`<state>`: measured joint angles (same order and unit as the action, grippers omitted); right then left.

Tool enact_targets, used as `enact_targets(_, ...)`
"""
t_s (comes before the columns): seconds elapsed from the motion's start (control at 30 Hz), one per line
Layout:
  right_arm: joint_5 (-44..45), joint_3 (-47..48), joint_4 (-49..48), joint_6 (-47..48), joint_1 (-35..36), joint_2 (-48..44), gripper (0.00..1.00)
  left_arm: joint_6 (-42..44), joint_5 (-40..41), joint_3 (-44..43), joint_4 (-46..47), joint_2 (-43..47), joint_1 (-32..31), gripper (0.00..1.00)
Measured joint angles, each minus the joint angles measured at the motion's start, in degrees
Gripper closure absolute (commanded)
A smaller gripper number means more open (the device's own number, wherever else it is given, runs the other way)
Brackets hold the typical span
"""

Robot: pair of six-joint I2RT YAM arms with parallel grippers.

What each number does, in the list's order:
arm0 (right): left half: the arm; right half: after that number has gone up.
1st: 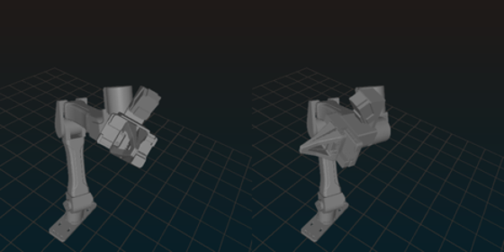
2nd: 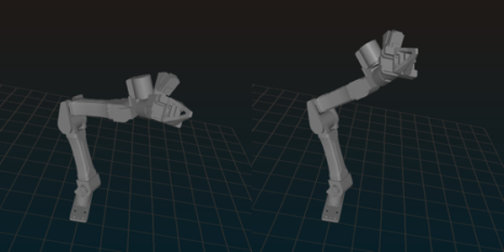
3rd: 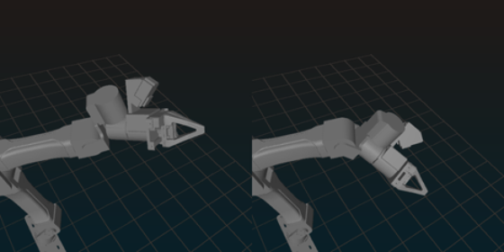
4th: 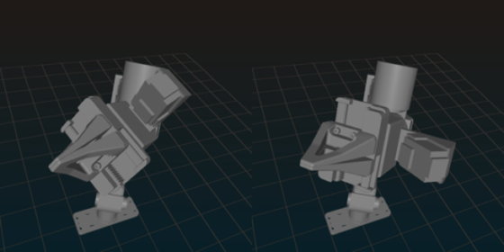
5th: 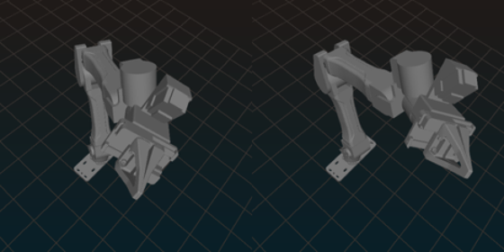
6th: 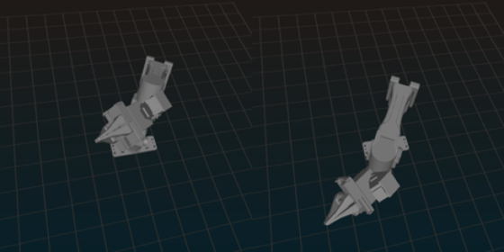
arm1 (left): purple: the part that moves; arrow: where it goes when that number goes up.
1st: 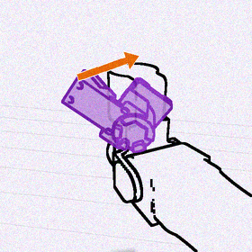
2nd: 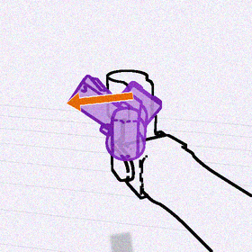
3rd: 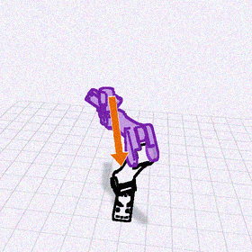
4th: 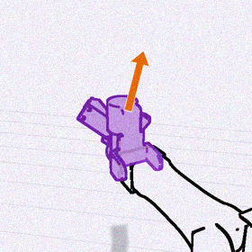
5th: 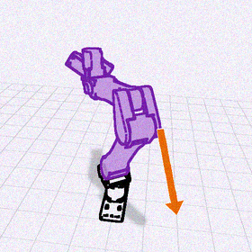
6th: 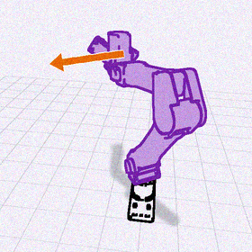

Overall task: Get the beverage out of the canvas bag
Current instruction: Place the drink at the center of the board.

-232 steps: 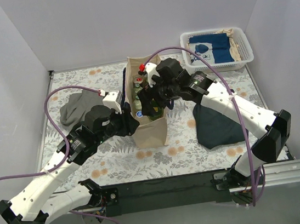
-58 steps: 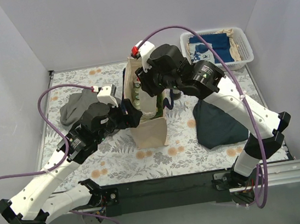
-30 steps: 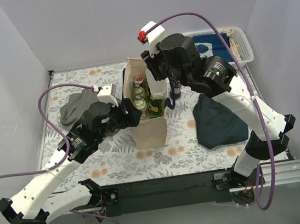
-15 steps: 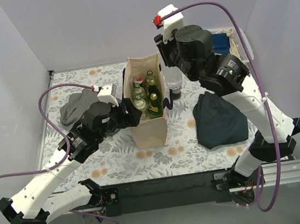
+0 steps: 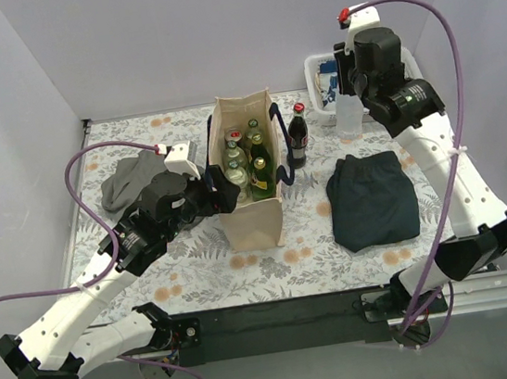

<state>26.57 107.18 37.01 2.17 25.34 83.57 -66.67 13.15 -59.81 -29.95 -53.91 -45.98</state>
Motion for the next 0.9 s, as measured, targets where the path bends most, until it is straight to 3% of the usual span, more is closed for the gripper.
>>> enact_targets(0.27, -8.5, -18.3, -9.4, -3.8, -8.1, 0.4, 0.99, 0.0, 0.4, 0.3, 0.6, 0.0, 0.0, 0.22)
enact_targets(0.53, -12.0, -24.4, -21.0, -4.9, -8.6, 0.6, 0.99, 0.0, 1.3, 0.7, 0.8, 0.0, 0.0, 0.22)
enact_targets(0.9, -15.0, -41.2, -38.5, -6.1, -8.4, 0.7, 0.99, 0.0, 1.3, 1.3, 1.2, 0.9, 0.0, 0.22)
